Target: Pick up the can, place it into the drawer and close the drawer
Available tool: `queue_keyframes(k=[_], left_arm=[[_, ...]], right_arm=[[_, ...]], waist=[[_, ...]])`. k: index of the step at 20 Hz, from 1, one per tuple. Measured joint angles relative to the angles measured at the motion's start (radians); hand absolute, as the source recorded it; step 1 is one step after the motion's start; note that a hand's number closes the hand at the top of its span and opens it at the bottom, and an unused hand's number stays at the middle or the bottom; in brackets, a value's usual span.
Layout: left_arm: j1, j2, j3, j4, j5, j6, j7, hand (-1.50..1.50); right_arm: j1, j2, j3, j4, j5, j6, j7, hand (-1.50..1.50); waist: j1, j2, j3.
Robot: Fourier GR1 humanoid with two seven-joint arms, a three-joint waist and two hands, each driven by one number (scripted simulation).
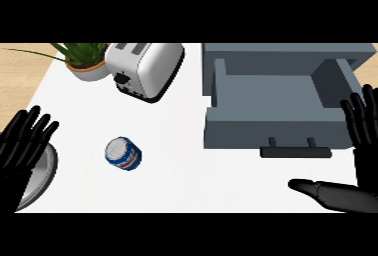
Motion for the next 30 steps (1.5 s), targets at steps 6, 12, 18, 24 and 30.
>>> queue_keyframes(k=[6, 12, 18, 24, 30], left_arm=[[0.005, 0.046, 0.091, -0.019, 0.107, -0.032, 0.126, -1.5], [-0.023, 0.014, 0.096, 0.016, 0.091, -0.049, 0.138, -1.5], [-0.062, -0.046, 0.023, 0.08, -0.021, -0.029, 0.122, -1.5], [-0.036, -0.082, -0.007, 0.163, -0.11, -0.046, 0.045, -1.5], [0.012, -0.124, -0.046, 0.277, -0.216, -0.051, -0.095, -1.5]], right_arm=[[0.009, -0.002, -0.031, 0.045, -0.005, -0.001, 0.008, -1.5], [0.073, 0.025, -0.008, 0.014, 0.013, 0.005, -0.007, -1.5], [0.074, 0.012, -0.043, 0.001, -0.013, 0.024, -0.006, -1.5], [0.116, 0.006, -0.073, -0.034, -0.039, 0.052, -0.021, -1.5], [0.095, -0.005, -0.095, -0.032, -0.049, 0.061, -0.003, -1.5]], waist=[[-0.002, 0.0, 0.0], [-0.005, 0.0, 0.0], [-0.007, 0.0, 0.0], [-0.007, 0.0, 0.0], [-0.006, 0.0, 0.0]])
